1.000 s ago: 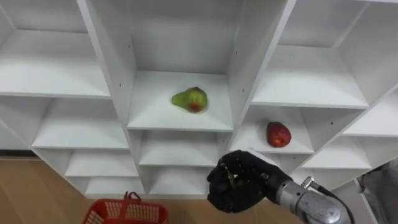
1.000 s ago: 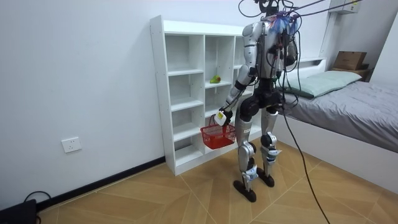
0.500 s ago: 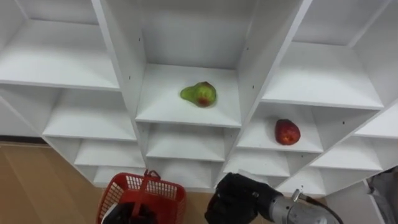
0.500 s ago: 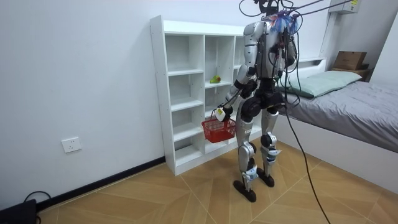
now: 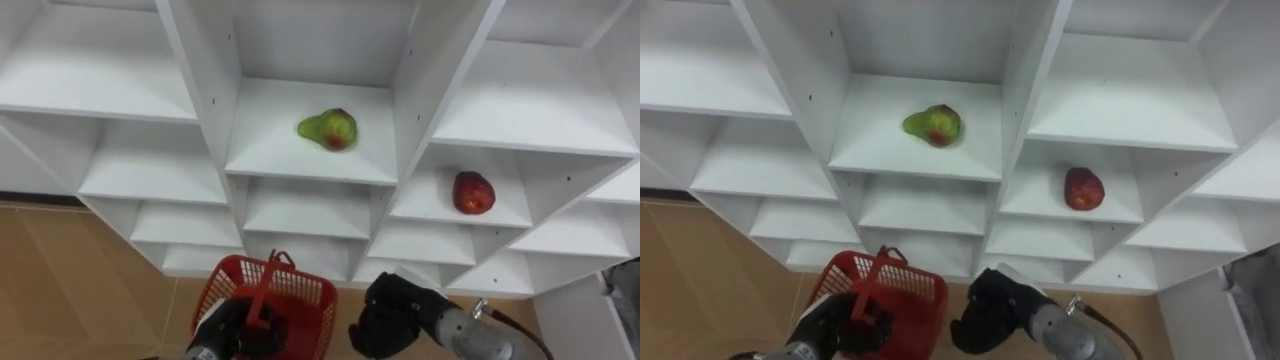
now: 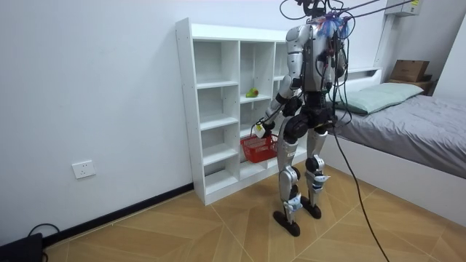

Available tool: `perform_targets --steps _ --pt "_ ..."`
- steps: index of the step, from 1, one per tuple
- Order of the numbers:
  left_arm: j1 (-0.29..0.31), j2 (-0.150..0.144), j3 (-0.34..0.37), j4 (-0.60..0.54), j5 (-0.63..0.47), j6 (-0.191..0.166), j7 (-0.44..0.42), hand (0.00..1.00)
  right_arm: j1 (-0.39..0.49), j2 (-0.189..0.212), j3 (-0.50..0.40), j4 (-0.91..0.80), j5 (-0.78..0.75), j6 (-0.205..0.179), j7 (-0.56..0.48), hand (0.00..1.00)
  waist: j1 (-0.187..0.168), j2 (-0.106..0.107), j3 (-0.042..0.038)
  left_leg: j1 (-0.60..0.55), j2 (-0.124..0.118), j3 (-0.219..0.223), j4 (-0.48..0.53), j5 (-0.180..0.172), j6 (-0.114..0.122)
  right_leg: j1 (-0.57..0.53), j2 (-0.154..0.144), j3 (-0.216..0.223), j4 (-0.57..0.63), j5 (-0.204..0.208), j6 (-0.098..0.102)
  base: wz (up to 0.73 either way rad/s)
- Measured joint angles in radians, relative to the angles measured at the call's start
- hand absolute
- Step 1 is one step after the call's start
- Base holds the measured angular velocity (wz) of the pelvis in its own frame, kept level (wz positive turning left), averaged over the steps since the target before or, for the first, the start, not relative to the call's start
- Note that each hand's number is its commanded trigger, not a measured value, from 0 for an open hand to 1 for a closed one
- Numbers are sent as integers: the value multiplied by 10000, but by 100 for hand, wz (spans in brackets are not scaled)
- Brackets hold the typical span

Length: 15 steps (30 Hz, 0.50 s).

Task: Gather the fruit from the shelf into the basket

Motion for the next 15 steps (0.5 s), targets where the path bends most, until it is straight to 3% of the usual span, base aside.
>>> perform_targets --steps 5,7,15 --pt "-171 3 -311 24 13 -216 -454 100 -203 248 147 748 -46 -487 -702 100 7 177 21 -237 -66 -240 39 10 14 -57 -49 -231 -14 -6 1 16" --pt "-181 -20 -317 22 15 -280 -633 100 -237 400 169 874 -275 -578 -899 100 29 186 24 -253 -87 -254 36 16 22 -57 -62 -234 -45 -18 -4 5" --pt "-207 17 -844 22 203 -632 -1490 100 -598 402 636 1211 -304 -1051 -1351 100 -25 187 26 -435 -151 -286 94 72 77 -234 -142 -239 -11 -40 30 2"
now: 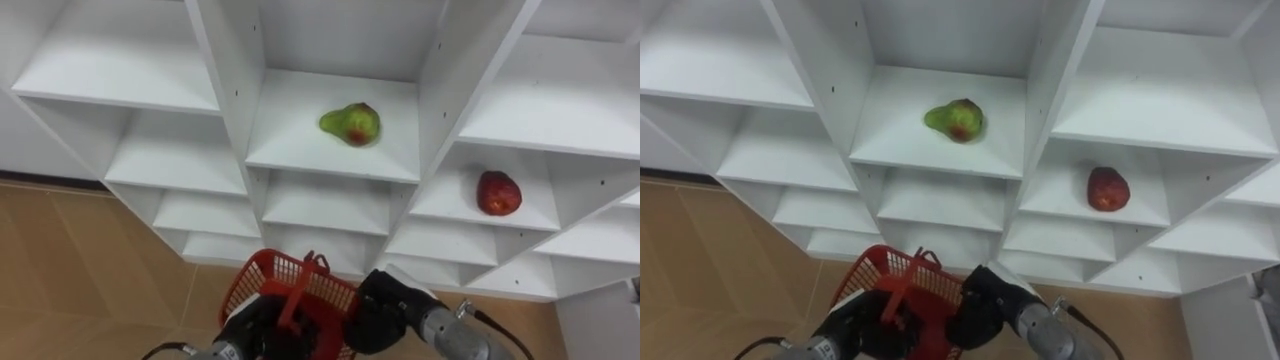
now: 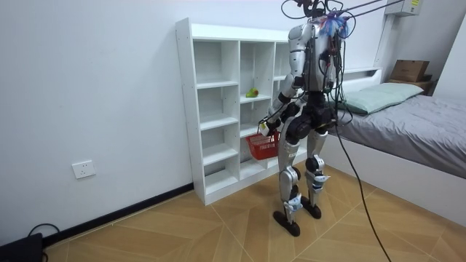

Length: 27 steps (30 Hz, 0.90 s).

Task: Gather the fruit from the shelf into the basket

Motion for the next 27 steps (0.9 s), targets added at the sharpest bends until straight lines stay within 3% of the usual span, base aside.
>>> perform_targets --steps 7,16,20,27 --pt "-47 -4 -180 0 27 -75 -442 100 -149 -5 82 14 -27 -48 -110 100 -75 4 13 -30 -3 1 -24 2 -2 -24 -5 -4 -4 -9 10 0" --pt "-399 124 -1124 -28 20 -85 -596 100 -673 10 274 654 70 -219 -822 100 -274 -33 42 -35 -51 -8 -16 24 23 -16 -58 -28 2 -41 50 0" --pt "-773 113 -1433 -27 -2 -87 -656 100 -694 33 384 902 70 -219 -870 100 -267 -79 108 -45 -74 3 -17 30 33 -25 -81 -22 10 -54 70 0" --pt "-908 97 -1483 -32 16 -84 -795 100 -796 44 520 1124 311 -219 -863 100 -263 -82 118 -144 -71 8 -13 30 35 -120 -78 -30 14 -58 75 0"
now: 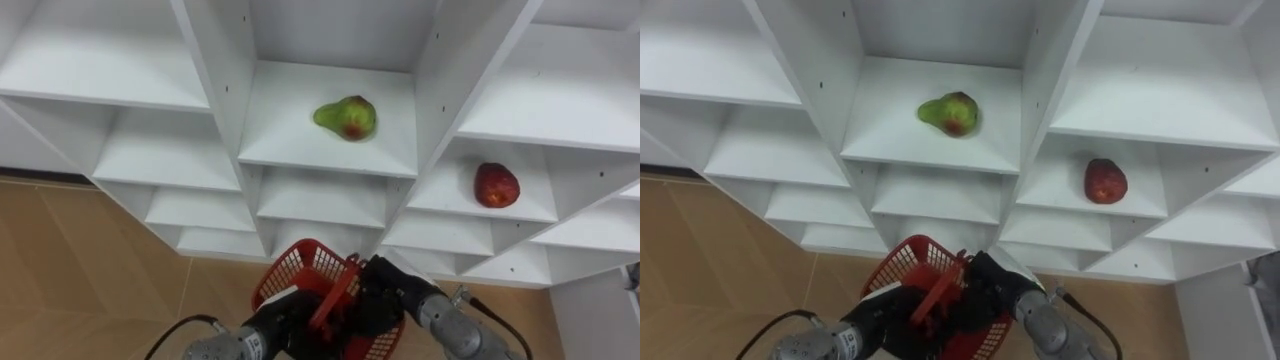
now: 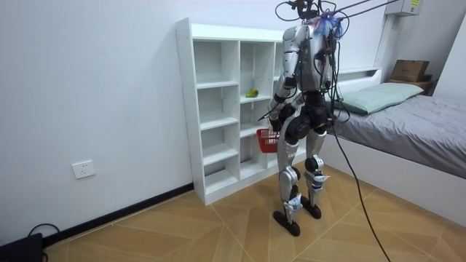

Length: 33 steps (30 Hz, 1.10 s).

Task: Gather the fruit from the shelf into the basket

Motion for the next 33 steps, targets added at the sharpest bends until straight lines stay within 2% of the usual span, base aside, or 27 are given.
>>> perform_targets --steps 10,11,12,13,16,18,26,33 --pt "-2 34 -69 0 235 2 17 100 -221 107 332 539 666 7 122 100 -25 26 -5 87 -4 -16 -19 0 0 111 2 -29 4 2 -2 1" --pt "-2 31 -82 0 235 2 22 100 -221 118 333 550 699 7 142 51 -37 39 -3 112 -3 -14 -22 0 1 130 2 -28 10 4 -3 0" --pt "-2 25 -100 0 235 1 27 100 -221 111 329 575 712 6 194 11 -50 71 -6 125 -1 -12 -34 -1 1 144 3 -20 21 4 -5 0" --pt "-3 18 -112 0 235 1 34 100 -224 107 328 575 709 6 218 0 -53 95 -7 125 -1 -12 -49 -1 2 144 3 -16 29 5 -5 0" --pt "3 -7 -168 -8 371 2 102 100 -220 96 324 584 679 9 344 0 -126 246 -32 112 -1 -9 -78 -2 3 123 -4 -15 71 5 -5 0" --pt "21 -14 -180 -103 570 2 99 100 -226 99 298 581 698 15 370 0 -183 331 -77 118 -1 9 -79 -1 4 80 -13 12 135 2 -3 -2" --pt "29 -15 -444 -251 1392 2 -61 100 -323 95 288 1048 975 9 707 0 -266 319 -89 162 -20 51 6 15 25 85 -38 35 161 1 -1 -2" --pt "33 27 -452 -263 1393 1 -138 100 -321 76 285 1233 1427 21 985 0 -258 280 -104 158 -20 100 39 16 26 78 -27 128 149 -3 5 0"
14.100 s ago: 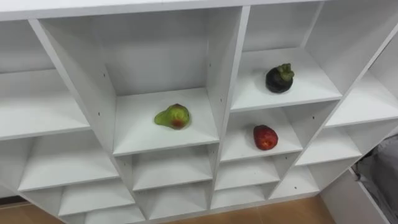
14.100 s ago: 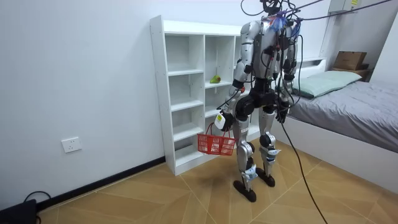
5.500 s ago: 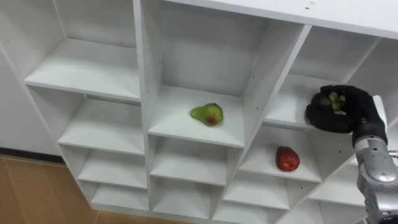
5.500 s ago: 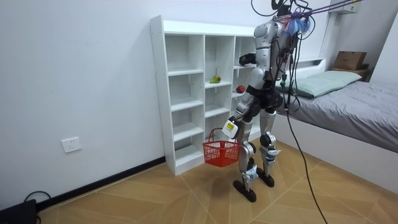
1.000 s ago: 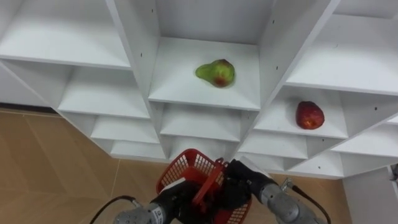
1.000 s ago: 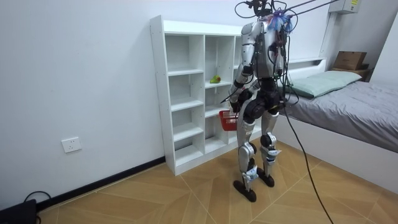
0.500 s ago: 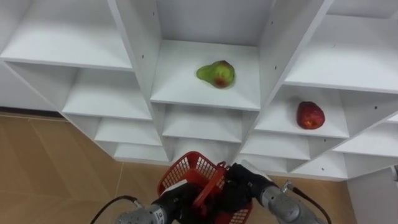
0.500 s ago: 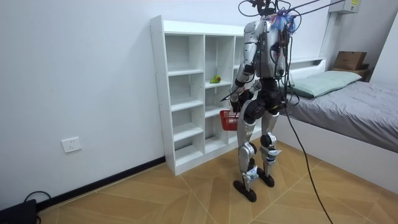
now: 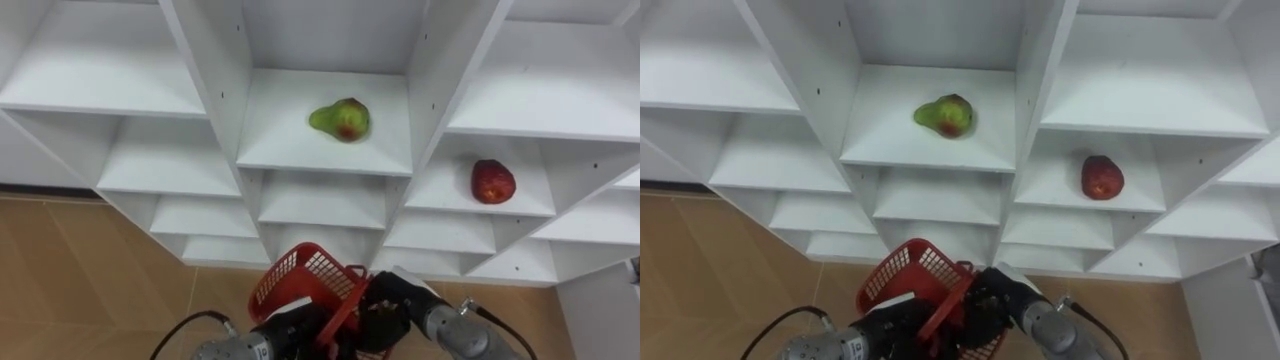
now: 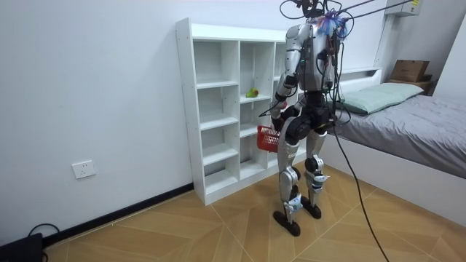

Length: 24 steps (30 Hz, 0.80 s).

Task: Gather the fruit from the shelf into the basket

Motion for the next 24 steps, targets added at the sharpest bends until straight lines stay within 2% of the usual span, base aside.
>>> perform_targets --steps 14,24 --pt "3 32 -2 -12 0 0 15 100 24 -14 12 139 229 0 246 0 -33 -28 3 12 4 18 93 1 1 39 2 23 19 1 -1 0" --pt "38 83 -54 -12 -1 0 -59 100 59 35 -12 383 507 -20 345 0 -241 -38 0 57 13 18 95 1 1 99 21 45 11 1 -1 0"
